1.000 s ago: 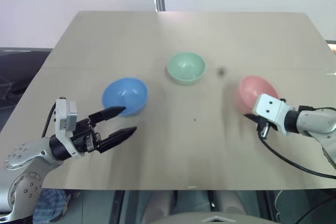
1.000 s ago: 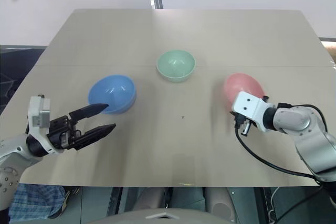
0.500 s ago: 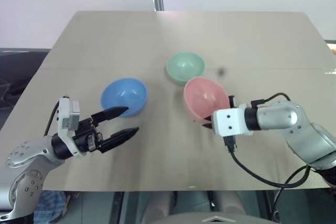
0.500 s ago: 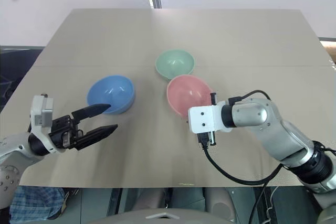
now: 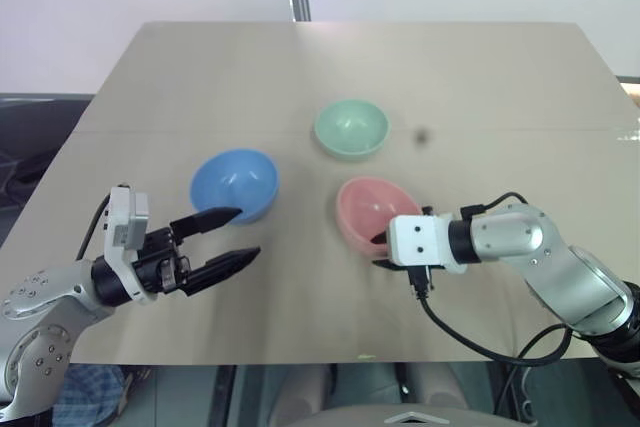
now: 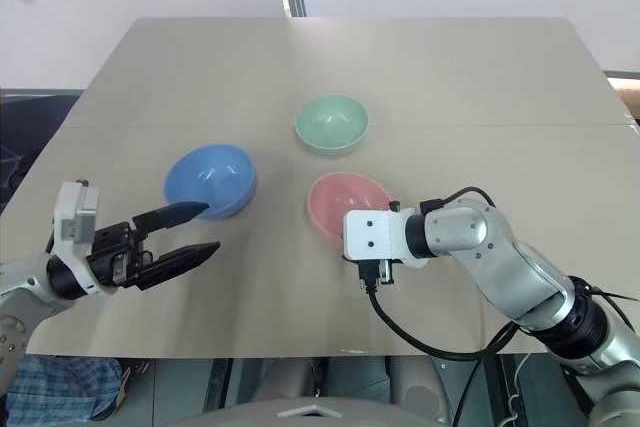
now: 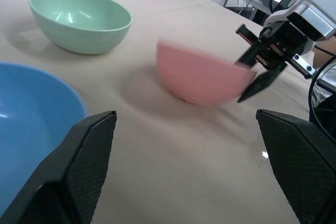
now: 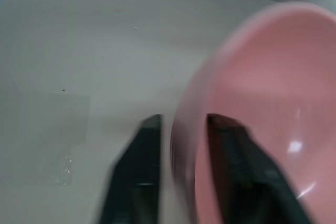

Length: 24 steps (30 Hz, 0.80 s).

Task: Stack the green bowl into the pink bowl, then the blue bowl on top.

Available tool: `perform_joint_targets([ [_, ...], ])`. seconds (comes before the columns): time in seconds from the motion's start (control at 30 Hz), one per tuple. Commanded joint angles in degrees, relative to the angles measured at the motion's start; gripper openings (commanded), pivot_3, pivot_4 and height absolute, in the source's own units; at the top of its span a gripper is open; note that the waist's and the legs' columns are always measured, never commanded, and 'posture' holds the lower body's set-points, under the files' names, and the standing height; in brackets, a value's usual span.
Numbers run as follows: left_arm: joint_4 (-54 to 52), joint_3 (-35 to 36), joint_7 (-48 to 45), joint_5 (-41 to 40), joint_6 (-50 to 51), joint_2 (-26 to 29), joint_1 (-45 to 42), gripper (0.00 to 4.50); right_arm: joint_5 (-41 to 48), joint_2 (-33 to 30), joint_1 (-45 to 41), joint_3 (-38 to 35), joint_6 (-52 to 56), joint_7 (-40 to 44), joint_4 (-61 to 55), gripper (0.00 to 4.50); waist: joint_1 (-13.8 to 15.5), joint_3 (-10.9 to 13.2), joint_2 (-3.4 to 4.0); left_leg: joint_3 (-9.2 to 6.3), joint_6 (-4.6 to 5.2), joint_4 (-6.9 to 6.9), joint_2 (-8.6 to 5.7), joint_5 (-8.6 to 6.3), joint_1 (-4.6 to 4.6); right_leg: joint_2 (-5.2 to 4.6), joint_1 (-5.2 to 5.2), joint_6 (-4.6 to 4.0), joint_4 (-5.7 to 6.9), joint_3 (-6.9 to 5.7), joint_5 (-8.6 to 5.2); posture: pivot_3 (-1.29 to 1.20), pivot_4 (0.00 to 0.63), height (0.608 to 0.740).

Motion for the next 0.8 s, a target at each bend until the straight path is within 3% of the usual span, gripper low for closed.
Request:
perform_joint_targets([
  [0.03, -0.37, 1.61, -0.43, -0.74, -0.15, 0.67, -0.05, 4.50, -0.07, -0.26, -0.15, -0.34, 1.37, -0.65, -2.53, 3.31, -0.01, 0.00, 0.00, 0.00, 0.00, 0.00, 0.00, 0.00, 0.00, 0.00, 0.00, 0.00, 0.00, 0.00, 0.00, 0.00, 0.150, 0.740],
  [0.2, -0.41, 1.73, -0.48, -0.86, -0.15, 0.64, -0.08, 4.50, 3.72, -1.39, -0.29, -4.30, 3.54, 0.77, -3.36, 3.31, 0.00, 0.00, 0.00, 0.00, 0.00, 0.00, 0.01, 0.00, 0.00, -0.01, 0.00, 0.00, 0.00, 0.00, 0.00, 0.00, 0.150, 0.740],
  [0.43, -0.20, 1.96, -0.50, -0.88, -0.28, 0.57, -0.04, 4.50, 21.20, 0.47, -0.92, -25.59, 13.56, 2.22, -0.42, 3.31, 0.07, 0.00, 0.00, -0.01, 0.00, 0.00, 0.00, 0.00, 0.00, -0.02, 0.01, 0.00, 0.00, 0.00, 0.00, 0.00, 0.150, 0.740],
  [0.53, 0.18, 1.45, -0.35, -0.32, -0.73, 0.20, -0.17, 4.50, 30.31, 3.04, -0.31, -40.09, 17.70, 0.24, 4.44, 3.31, 0.10, 0.00, 0.00, -0.01, 0.01, -0.01, 0.01, 0.00, -0.01, -0.03, 0.01, 0.00, -0.01, -0.01, 0.00, 0.00, 0.150, 0.740],
  [0.6, 0.38, 1.22, -0.20, -0.17, -0.80, 0.04, -0.38, 4.50, 31.79, 4.17, 1.18, -46.52, 16.45, -2.83, 7.51, 3.31, 0.20, 0.00, 0.00, 0.00, 0.01, -0.01, -0.01, 0.00, 0.00, -0.02, 0.02, 0.00, 0.00, -0.01, 0.00, 0.00, 0.150, 0.740],
  [0.8, 0.94, 0.84, 1.08, -0.40, -0.13, 0.03, -1.63, 4.50, 33.46, 1.00, 10.51, -54.42, 14.90, -4.62, 11.13, 3.31, 0.16, 0.01, 0.03, 0.05, 0.01, -0.03, -0.02, 0.00, 0.00, -0.01, 0.00, 0.00, 0.04, -0.01, 0.00, 0.00, 0.150, 0.740],
])
